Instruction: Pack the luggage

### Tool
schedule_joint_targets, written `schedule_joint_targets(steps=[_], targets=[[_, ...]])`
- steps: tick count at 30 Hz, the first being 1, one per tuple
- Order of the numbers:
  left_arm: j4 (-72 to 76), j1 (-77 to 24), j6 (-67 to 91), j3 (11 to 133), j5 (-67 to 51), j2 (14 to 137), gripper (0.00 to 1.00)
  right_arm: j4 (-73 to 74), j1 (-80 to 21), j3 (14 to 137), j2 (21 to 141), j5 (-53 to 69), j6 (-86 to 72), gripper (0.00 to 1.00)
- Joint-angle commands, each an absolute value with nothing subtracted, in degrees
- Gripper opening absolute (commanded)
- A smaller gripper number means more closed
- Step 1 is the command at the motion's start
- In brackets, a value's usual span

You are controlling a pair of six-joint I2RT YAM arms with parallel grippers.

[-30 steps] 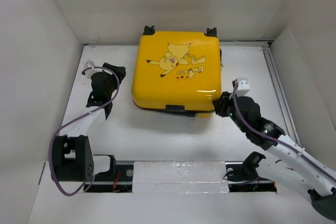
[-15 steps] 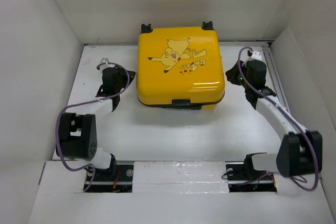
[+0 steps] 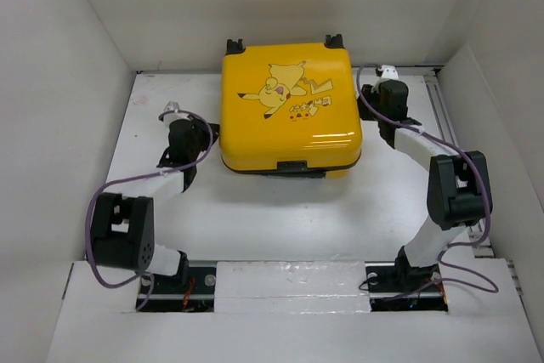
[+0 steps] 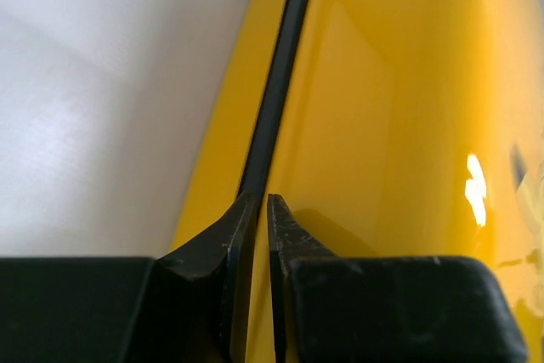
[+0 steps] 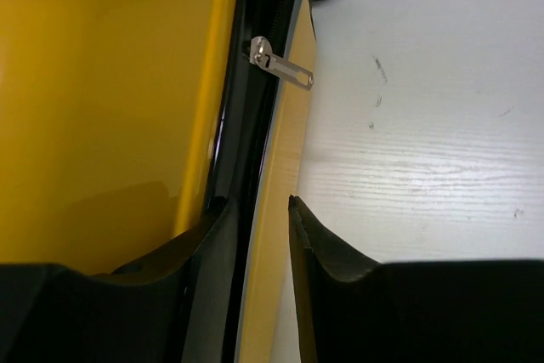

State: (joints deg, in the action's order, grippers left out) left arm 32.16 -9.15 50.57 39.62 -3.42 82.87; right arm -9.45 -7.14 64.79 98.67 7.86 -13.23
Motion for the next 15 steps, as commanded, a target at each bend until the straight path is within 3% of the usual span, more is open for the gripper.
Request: schedule_joint_targets(steps=[1, 8, 15], targets=[[34.45, -15.37, 50.8, 32.89, -9.58, 74.11, 0.08, -10.2, -22.66, 59.86, 98.79, 25.31, -13.54, 0.38], [29.46, -24.23, 51.42, 25.58, -4.58, 57.85, 0.09, -10.72, -29.71, 54.14, 92.2, 28.03, -11.26, 0.38], [29.44, -34.78, 51.25, 31.28, 0.08, 56.78, 0.11, -7.21, -30.23, 55.19, 86.84, 32.43, -8.09, 0.37]])
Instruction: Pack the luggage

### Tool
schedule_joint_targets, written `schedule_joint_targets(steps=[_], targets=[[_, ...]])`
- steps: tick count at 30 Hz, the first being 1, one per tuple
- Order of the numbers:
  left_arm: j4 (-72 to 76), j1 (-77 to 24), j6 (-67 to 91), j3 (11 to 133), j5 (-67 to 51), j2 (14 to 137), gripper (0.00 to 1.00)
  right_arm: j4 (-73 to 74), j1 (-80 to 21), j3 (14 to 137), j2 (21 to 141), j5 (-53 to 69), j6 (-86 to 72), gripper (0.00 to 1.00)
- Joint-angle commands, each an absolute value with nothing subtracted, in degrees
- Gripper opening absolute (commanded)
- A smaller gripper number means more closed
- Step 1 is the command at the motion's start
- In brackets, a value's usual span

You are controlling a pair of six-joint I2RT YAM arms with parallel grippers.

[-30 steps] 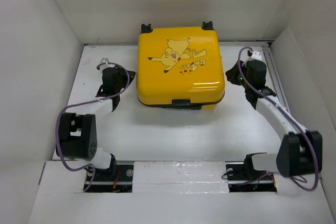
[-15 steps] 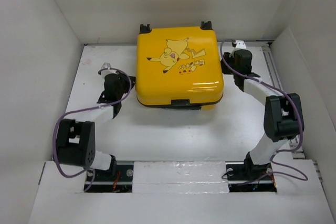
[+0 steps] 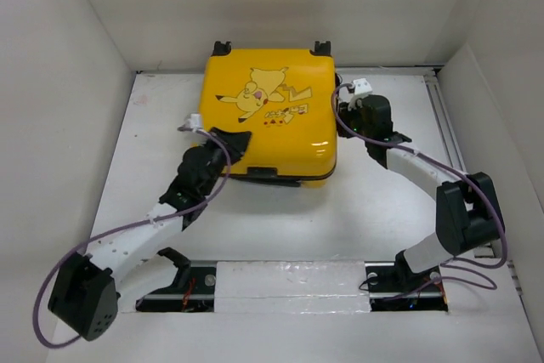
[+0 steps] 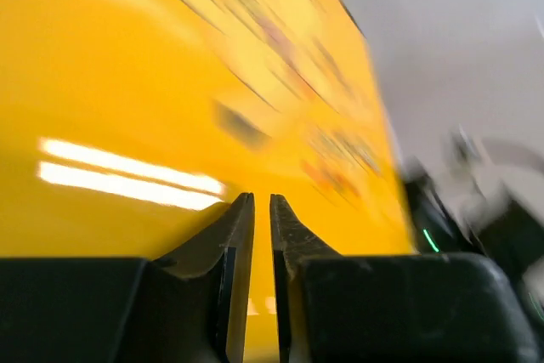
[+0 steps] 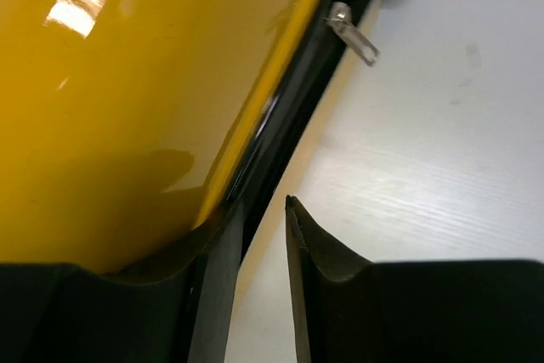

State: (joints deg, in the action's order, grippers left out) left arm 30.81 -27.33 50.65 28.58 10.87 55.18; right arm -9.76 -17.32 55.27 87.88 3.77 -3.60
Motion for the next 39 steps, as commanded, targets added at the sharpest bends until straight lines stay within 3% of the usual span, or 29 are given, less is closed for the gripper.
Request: schedule_joint_targets(steps=[1, 5, 7, 8, 9, 11, 13, 16, 19, 23, 24, 27, 35, 39], targets=[[28.4, -36.02, 50.54, 32.59, 1.48, 57.65, 0.11, -7.21, -29.36, 55.2, 86.23, 33.04, -7.56, 0.37], [21.38, -37.97, 46.07, 39.54, 9.12, 58.8, 0.12, -7.21, -27.16, 55.72, 86.83, 31.91, -8.35, 0.37], [18.91, -36.4, 44.3, 40.34, 19.75, 53.9, 0.16, -6.5, -25.06, 55.72, 86.84, 29.63, -8.96, 0.37], [19.42, -34.91, 43.69, 39.38, 21.25, 51.79, 0.23, -6.5, -24.35, 55.72, 86.84, 28.66, -9.66, 0.38], [20.82, -33.15, 43.68, 38.5, 23.18, 49.85, 0.44, -6.5, -23.13, 55.72, 86.84, 27.0, -9.67, 0.38], [23.37, -27.53, 44.11, 37.71, 25.48, 47.64, 0.6, -6.5, -22.59, 55.72, 87.45, 26.37, -10.97, 0.38], [23.9, -21.39, 44.64, 41.54, 17.64, 50.52, 0.7, -7.03, -21.88, 55.72, 87.45, 23.75, -11.51, 0.38], [23.3, -10.4, 45.96, 48.32, 6.39, 62.54, 0.69, -8.78, -21.88, 53.54, 84.3, 18.65, -14.32, 0.39], [22.94, -3.26, 48.16, 57.63, 2.29, 75.82, 0.6, -13.34, -21.88, 48.35, 79.81, 17.06, -17.83, 0.39], [2.69, -0.18, 38.63, 84.75, 3.08, 95.76, 0.58, -15.29, -22.41, 43.86, 77.0, 17.13, -19.25, 0.39], [-2.93, 2.17, 36.76, 98.21, 2.47, 103.72, 0.58, -15.82, -22.41, 42.47, 76.99, 17.14, -19.25, 0.39], [-15.97, 7.28, 33.84, 115.33, -4.19, 112.82, 0.57, -16.52, -23.11, 40.17, 74.89, 16.53, -19.25, 0.39], [-27.93, 14.68, 27.87, 127.62, -14.15, 131.56, 0.55, -20.03, -23.12, 39.11, 74.88, 13.72, -22.32, 0.41], [-20.25, 14.16, 29.26, 115.43, -23.45, 130.44, 0.55, -21.79, -23.12, 41.83, 79.44, 13.71, -23.38, 0.42]])
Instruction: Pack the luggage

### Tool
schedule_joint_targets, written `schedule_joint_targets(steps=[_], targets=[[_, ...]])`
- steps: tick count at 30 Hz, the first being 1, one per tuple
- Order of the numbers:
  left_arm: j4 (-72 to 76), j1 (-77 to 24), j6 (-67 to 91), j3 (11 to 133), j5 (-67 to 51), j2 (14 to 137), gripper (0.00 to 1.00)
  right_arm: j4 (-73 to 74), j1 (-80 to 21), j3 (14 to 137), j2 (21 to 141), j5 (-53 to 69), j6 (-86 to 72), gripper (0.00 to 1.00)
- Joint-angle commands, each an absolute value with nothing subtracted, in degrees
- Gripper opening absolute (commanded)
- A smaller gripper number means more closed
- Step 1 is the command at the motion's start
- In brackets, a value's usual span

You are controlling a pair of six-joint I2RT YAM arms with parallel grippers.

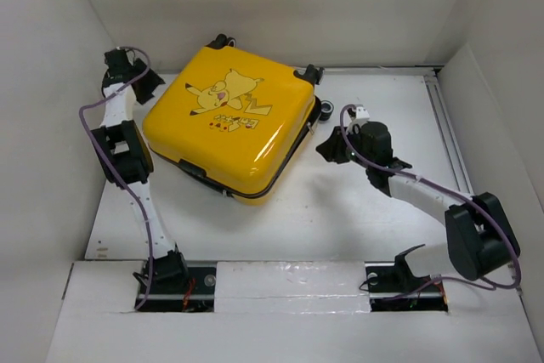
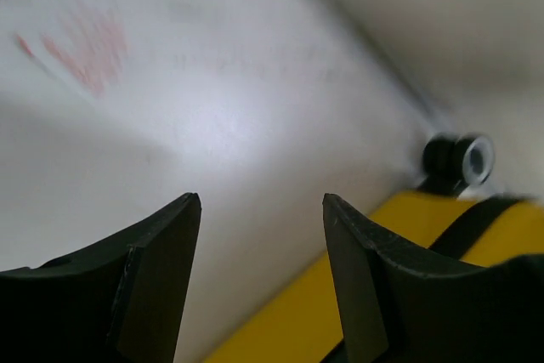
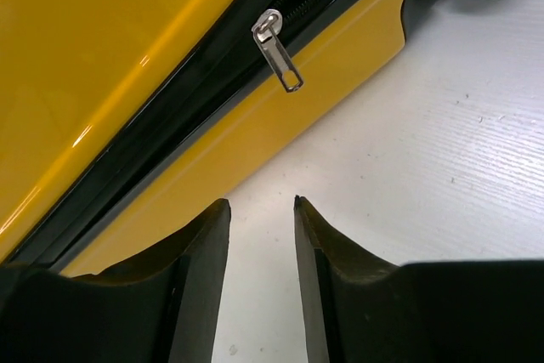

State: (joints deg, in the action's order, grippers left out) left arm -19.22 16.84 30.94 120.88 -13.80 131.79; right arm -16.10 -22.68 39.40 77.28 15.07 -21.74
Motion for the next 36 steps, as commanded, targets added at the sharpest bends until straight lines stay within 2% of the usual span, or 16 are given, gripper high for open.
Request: schedule_joint_targets(steps=[1, 12, 13, 14, 20, 29, 36], targets=[[-18.21, 13.63, 30.83, 112.53, -24.77, 129.73, 0.55, -22.32, -23.12, 42.62, 80.41, 13.71, -23.38, 0.43], [16.32, 4.05, 46.57, 68.76, -30.5, 110.85, 0.52, -19.53, -17.14, 57.12, 96.4, 21.42, -20.13, 0.47], [18.96, 3.35, 49.19, 61.94, -30.5, 107.44, 0.52, -18.73, -16.62, 59.39, 97.72, 22.58, -19.6, 0.47], [24.29, 3.34, 50.35, 58.66, -30.5, 105.92, 0.52, -18.2, -16.61, 60.2, 99.82, 23.72, -18.82, 0.47], [34.18, -1.04, 53.79, 40.02, -30.51, 93.64, 0.51, -15.12, -20.02, 62.13, 101.78, 26.37, -16.44, 0.47], [34.8, -3.78, 55.46, 34.72, -29.27, 73.67, 0.51, -12.3, -24.96, 61.09, 98.26, 26.98, -13.36, 0.47], [27.34, -4.31, 53.88, 35.77, -28.22, 62.41, 0.5, -9.68, -26.89, 61.08, 98.26, 26.98, -12.3, 0.47]])
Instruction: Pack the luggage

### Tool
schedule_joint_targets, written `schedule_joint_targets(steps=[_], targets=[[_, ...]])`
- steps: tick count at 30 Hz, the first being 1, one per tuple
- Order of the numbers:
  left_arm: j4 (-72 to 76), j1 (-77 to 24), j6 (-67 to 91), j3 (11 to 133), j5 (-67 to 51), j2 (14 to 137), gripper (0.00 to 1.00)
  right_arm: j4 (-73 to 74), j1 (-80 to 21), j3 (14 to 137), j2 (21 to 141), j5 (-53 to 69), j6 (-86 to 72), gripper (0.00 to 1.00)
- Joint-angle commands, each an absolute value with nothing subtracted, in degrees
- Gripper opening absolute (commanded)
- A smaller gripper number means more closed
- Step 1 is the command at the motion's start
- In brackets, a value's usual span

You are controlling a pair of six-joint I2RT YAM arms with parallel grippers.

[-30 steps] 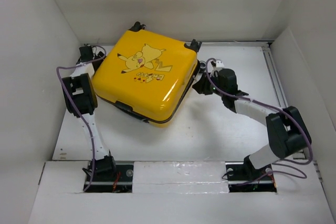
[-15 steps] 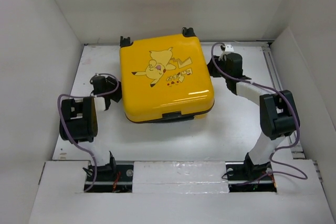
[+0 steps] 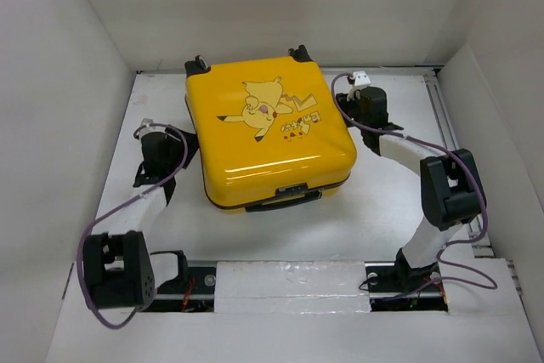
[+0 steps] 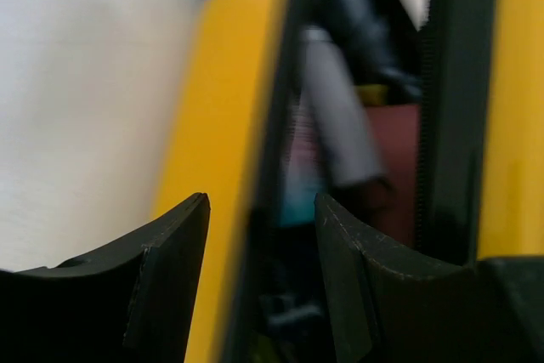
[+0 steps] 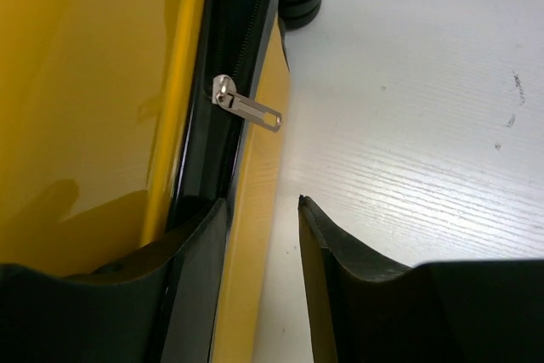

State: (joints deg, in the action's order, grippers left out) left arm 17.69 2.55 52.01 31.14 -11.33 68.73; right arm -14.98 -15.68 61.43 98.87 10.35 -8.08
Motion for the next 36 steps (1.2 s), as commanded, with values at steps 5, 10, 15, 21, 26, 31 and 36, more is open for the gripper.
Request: schedule_joint_targets(steps=[5, 10, 15, 21, 26, 31, 36], targets=[[22.86, -4.31, 51.06, 41.29, -24.87, 62.3, 0.5, -9.14, -27.95, 61.08, 98.26, 25.49, -12.3, 0.47], [24.87, -4.31, 51.06, 43.32, -21.89, 69.24, 0.5, -9.14, -28.48, 59.41, 95.82, 22.33, -13.01, 0.47], [27.41, -1.58, 52.29, 44.38, -20.13, 76.9, 0.48, -10.2, -28.48, 54.77, 91.41, 17.5, -14.15, 0.5], [27.42, -2.99, 53.43, 40.17, -15.21, 76.03, 0.48, -9.67, -24.26, 53.44, 85.35, 15.74, -15.91, 0.57], [27.42, -2.99, 55.8, 33.33, -10.64, 70.51, 0.49, -7.48, -20.58, 54.57, 79.82, 14.59, -15.91, 0.58], [24.54, -2.99, 56.34, 30.15, -5.99, 64.17, 0.49, -5.9, -17.94, 55.11, 75.42, 13.89, -16.52, 0.64], [19.16, -2.99, 55.2, 28.14, 2.09, 57.14, 0.4, -5.89, -16.44, 55.72, 75.41, 15.12, -16.52, 0.64]])
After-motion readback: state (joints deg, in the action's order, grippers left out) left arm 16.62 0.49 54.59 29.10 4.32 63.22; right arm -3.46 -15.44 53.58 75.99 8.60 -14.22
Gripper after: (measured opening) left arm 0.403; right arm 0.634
